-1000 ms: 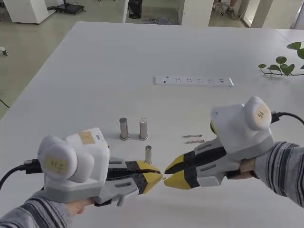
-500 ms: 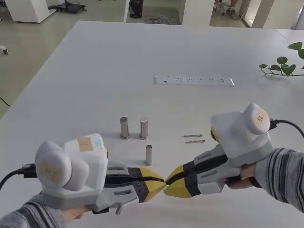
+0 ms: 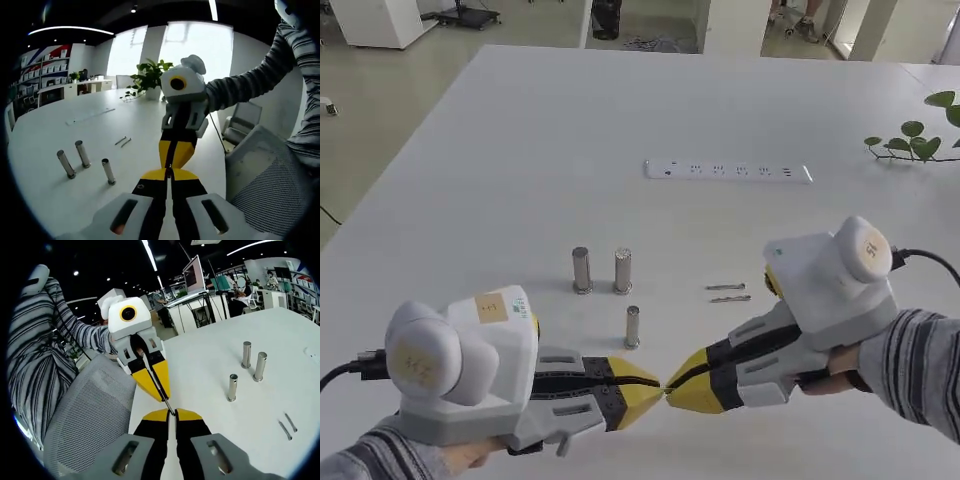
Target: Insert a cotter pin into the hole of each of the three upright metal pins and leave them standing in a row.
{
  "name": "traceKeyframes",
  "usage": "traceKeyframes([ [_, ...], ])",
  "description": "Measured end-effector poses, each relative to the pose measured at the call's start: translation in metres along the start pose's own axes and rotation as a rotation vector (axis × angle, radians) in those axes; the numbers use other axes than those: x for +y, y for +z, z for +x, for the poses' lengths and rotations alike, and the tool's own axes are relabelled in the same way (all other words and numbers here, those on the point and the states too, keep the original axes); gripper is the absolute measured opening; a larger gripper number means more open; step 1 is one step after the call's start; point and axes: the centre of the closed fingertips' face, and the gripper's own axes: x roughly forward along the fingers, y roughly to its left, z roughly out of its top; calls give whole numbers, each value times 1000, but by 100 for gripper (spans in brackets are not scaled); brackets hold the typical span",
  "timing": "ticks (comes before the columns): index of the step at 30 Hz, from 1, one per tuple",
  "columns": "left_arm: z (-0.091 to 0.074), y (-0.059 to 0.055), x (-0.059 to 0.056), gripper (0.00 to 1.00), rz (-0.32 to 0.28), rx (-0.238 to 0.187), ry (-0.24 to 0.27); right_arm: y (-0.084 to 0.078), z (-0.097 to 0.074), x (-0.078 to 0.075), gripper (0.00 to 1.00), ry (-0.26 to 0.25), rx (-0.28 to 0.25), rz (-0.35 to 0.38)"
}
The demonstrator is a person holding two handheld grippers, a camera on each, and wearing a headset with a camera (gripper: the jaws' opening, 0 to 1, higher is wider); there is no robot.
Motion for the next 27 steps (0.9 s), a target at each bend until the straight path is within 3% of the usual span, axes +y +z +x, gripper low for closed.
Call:
traceKeyframes([
  [17, 2, 0, 3, 0, -5, -3, 21, 0, -2, -4, 0, -37, 52, -127],
  [22, 2, 1, 8, 3, 6, -7, 50, -1, -2, -3, 0, -39, 74, -157],
  [27, 1, 1, 15, 10, 4, -2, 92, -3, -5, -16, 0, -100, 101, -166],
])
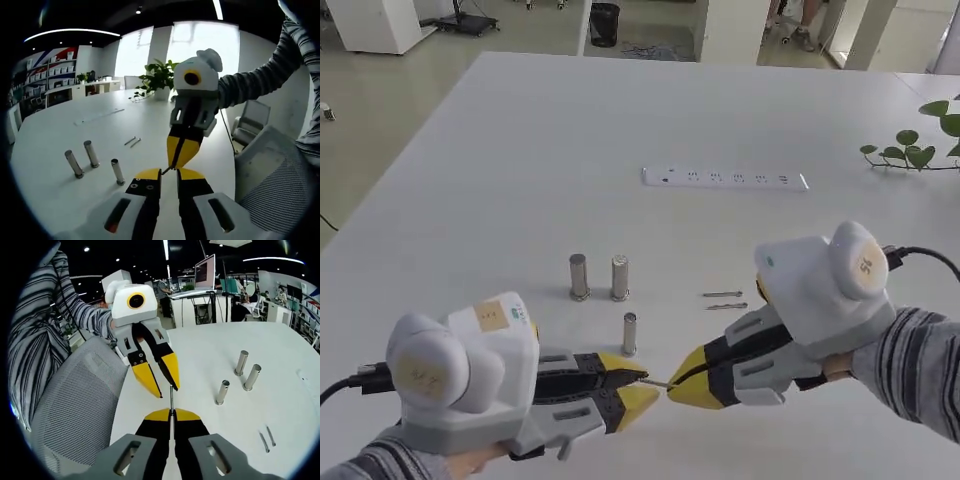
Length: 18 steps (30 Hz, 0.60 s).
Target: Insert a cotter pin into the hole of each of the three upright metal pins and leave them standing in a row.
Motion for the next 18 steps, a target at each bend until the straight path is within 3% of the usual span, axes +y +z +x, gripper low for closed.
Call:
traceKeyframes([
  [4, 0, -3, 10, 16, 6, 7, 60, -9, -3, -17, 0, -78, 54, -8],
  [10, -2, -8, 28, 21, -9, -2, 164, -11, -5, -35, 0, -152, 79, -10],
  [13, -2, -13, 40, 21, -22, 16, 231, -14, -6, -47, 0, -191, 101, 49],
  [18, 2, -17, 49, 26, -25, 19, 275, -18, -7, -62, 0, -239, 128, 90],
])
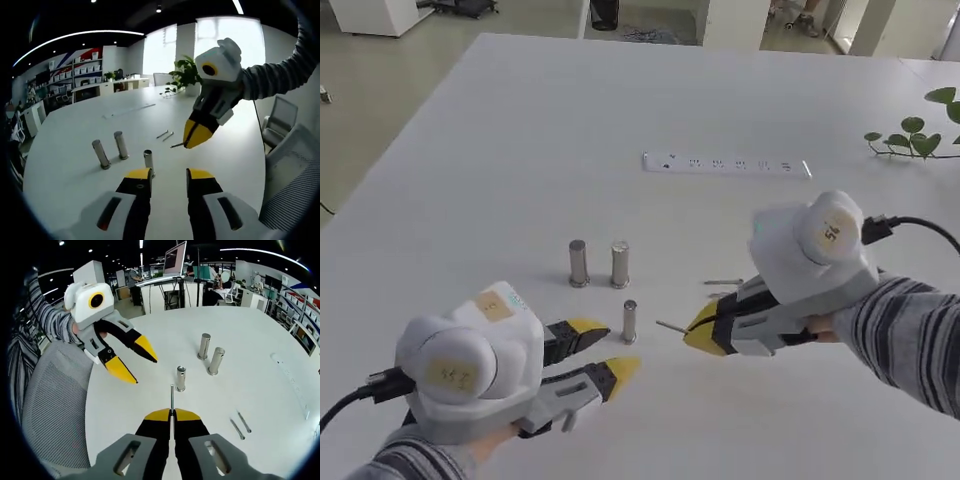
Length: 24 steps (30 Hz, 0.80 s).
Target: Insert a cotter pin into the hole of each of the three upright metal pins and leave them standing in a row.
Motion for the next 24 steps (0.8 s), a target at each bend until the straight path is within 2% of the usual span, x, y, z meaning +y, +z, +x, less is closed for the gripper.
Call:
traceKeyframes([
  [8, 20, -4, 18, 27, -9, 13, 107, 4, 11, -10, 0, -28, 19, -20],
  [13, 30, -4, 20, 26, -17, 18, 128, 8, 16, -12, 0, -13, 23, -19],
  [17, 37, -11, 27, 26, -45, 45, 162, 8, 19, -14, 0, -11, 32, -12],
  [24, 47, -19, 29, 21, -52, 67, 167, 7, 23, -13, 0, 1, 33, -14],
])
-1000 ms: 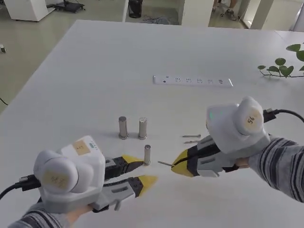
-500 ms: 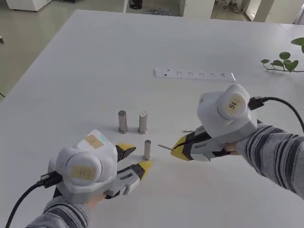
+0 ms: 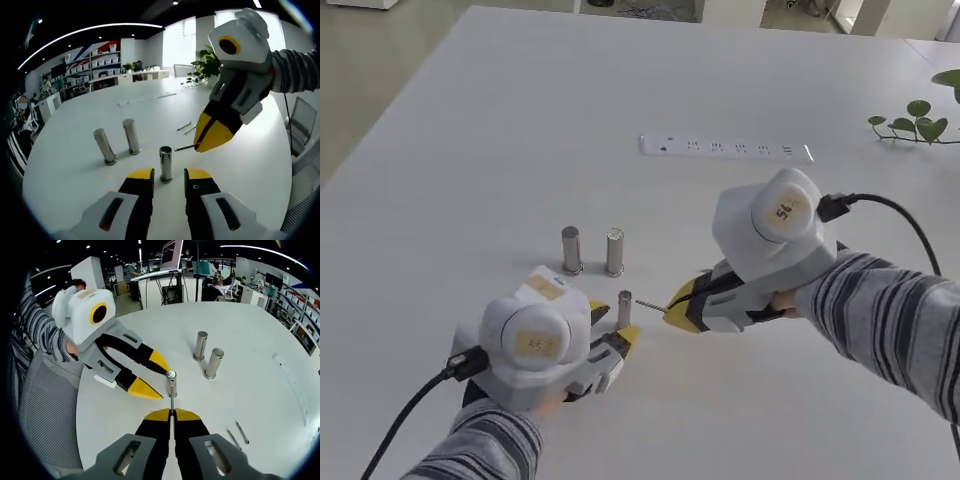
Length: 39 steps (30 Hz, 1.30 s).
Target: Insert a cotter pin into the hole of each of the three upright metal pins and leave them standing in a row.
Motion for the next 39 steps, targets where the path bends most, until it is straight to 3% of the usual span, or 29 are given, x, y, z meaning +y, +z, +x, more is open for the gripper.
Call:
traceKeyframes([
  [10, 17, -3, 1, 13, -12, 14, -10, 4, 2, 1, 0, 7, -19, 5],
  [19, 18, -4, 2, 6, -24, 17, -6, 4, 3, 2, 0, 14, -21, 2],
  [39, 20, -4, 2, 5, -16, 9, 5, 13, 8, -2, 0, -10, 10, -94],
])
